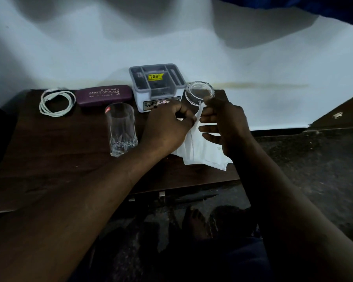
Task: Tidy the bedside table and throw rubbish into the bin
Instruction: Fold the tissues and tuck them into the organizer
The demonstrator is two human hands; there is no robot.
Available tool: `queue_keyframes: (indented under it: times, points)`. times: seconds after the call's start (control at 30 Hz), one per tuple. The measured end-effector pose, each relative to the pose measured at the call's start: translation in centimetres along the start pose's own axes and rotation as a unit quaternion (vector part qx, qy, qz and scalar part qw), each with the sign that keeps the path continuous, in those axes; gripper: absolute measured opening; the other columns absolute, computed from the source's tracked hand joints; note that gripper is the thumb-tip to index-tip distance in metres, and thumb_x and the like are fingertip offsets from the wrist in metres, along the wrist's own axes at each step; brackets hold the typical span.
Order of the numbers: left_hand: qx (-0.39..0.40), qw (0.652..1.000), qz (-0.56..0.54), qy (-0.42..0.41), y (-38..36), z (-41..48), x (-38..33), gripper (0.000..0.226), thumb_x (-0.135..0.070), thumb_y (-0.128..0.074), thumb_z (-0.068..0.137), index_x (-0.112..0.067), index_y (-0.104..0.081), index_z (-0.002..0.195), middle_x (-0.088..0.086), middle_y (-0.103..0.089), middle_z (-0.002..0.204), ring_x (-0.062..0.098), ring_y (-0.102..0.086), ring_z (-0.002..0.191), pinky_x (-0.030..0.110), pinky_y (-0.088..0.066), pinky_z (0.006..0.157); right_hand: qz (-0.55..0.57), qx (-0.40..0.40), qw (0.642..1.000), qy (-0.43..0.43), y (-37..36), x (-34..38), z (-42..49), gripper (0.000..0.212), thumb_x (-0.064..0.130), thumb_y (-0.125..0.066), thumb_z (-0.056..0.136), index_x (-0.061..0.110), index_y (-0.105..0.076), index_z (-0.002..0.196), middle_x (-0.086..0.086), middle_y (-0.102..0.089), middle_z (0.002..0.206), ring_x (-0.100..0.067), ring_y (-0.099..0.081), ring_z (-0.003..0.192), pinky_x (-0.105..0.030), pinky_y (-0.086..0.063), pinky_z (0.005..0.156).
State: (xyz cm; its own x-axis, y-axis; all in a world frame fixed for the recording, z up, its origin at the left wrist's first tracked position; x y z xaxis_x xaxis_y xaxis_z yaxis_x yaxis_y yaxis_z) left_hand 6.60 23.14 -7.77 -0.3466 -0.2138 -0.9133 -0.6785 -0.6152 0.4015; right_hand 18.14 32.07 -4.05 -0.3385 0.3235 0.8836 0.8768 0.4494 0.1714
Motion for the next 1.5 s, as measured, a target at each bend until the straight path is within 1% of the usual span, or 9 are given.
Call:
queue_keyframes:
  times: [0.2,0.63,0.83,1.0,1.1,1.2,1.33,1.4,1.5]
  points:
    - [0.006,1.0,-0.007,-0.008,-0.1,0.1,0.2,0.005,-0.024,-0.076,0.088,-0.025,-0.076,0.083,-0.016,-0.073,0.08,0.0,-0.069,0.078,0.038,-0.06,0.082,-0.004,-0.017,1.0,0.014,0.1,0.0,0.4,0.014,0.021,-0.063,0.089,0.012,-0.07,0.08,-0.004,-0.069,0.072,-0.022,-0.064,0.063,-0.024,-0.052,0.058]
    - [0.031,0.985,-0.143,0.089,0.0,-0.2,-0.4,0.003,-0.012,-0.073,0.089,-0.012,-0.075,0.091,0.003,-0.076,0.091,0.018,-0.074,0.084,0.041,-0.064,0.075,0.008,0.016,0.999,0.039,-0.2,0.0,0.4,0.013,0.018,-0.058,0.094,0.011,-0.062,0.084,-0.003,-0.063,0.069,-0.022,-0.062,0.066,-0.024,-0.052,0.06]
    - [0.07,0.926,-0.311,0.203,0.1,-0.2,-1.0,0.031,-0.048,-0.064,0.095,-0.019,-0.075,0.101,0.0,-0.078,0.089,0.019,-0.075,0.079,0.037,-0.063,0.074,0.003,0.058,0.997,0.057,-0.6,0.3,0.2,0.024,0.016,-0.055,0.098,0.009,-0.061,0.076,-0.007,-0.067,0.072,-0.019,-0.062,0.06,-0.024,-0.051,0.059]
    - [0.051,0.923,-0.293,0.245,-0.4,0.1,-0.2,0.009,-0.01,-0.067,0.095,-0.003,-0.072,0.1,0.011,-0.075,0.089,0.021,-0.072,0.07,0.033,-0.064,0.065,-0.002,0.061,0.996,0.065,-0.6,0.2,0.5,0.022,0.01,-0.054,0.096,0.009,-0.06,0.074,-0.005,-0.066,0.067,-0.019,-0.064,0.058,-0.023,-0.051,0.056]
    - [0.02,0.926,-0.279,0.253,-0.5,0.5,0.4,0.012,-0.007,-0.068,0.094,-0.008,-0.065,0.083,0.009,-0.071,0.085,0.021,-0.07,0.071,0.031,-0.062,0.059,-0.009,0.05,0.996,0.07,0.1,0.2,1.0,0.017,0.014,-0.057,0.095,0.011,-0.061,0.079,-0.002,-0.068,0.069,-0.019,-0.067,0.061,-0.026,-0.052,0.06]
    - [-0.002,0.943,-0.236,0.233,-0.5,1.0,1.1,0.012,-0.016,-0.07,0.093,-0.007,-0.064,0.086,0.017,-0.073,0.098,0.031,-0.072,0.09,0.042,-0.065,0.07,-0.022,0.029,0.998,0.053,1.5,0.0,1.8,0.013,0.015,-0.059,0.09,0.012,-0.064,0.079,-0.001,-0.072,0.069,-0.02,-0.069,0.064,-0.027,-0.054,0.064]
    - [0.007,0.947,-0.235,0.218,-0.6,1.1,0.8,0.028,-0.015,-0.068,0.096,-0.017,-0.056,0.071,0.008,-0.064,0.083,0.017,-0.063,0.068,0.028,-0.058,0.054,-0.035,-0.001,0.999,0.023,2.8,-1.1,2.7,0.014,0.024,-0.062,0.092,0.011,-0.066,0.09,-0.004,-0.073,0.075,-0.022,-0.075,0.064,-0.032,-0.056,0.07]
    - [0.019,0.94,-0.255,0.226,-0.8,1.0,0.4,0.027,-0.013,-0.068,0.096,-0.018,-0.056,0.072,0.005,-0.063,0.08,0.014,-0.062,0.061,0.028,-0.059,0.054,-0.019,0.003,1.0,-0.01,2.9,-1.8,2.9,0.027,0.039,-0.065,0.094,0.012,-0.067,0.097,-0.003,-0.074,0.076,-0.021,-0.075,0.063,-0.034,-0.058,0.072]
    - [0.028,0.924,-0.286,0.254,-1.0,1.1,0.2,0.013,-0.013,-0.067,0.096,-0.017,-0.062,0.084,0.005,-0.066,0.084,0.016,-0.064,0.066,0.035,-0.062,0.064,-0.022,0.059,0.996,-0.068,3.1,-2.7,3.1,0.059,0.07,-0.064,0.087,0.016,-0.069,0.111,-0.005,-0.079,0.096,-0.024,-0.076,0.086,-0.038,-0.06,0.081]
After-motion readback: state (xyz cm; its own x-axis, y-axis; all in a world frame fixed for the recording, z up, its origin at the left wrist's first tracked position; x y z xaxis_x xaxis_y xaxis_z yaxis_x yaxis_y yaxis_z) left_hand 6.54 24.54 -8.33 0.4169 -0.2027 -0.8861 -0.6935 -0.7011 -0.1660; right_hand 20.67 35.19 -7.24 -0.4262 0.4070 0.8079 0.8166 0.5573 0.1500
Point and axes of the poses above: each hand's wrist, its own z-axis towards the middle knuckle, its own y-axis out of the back of the hand, x = y × z, the point moved 2 cm from there along z, towards the middle knuckle
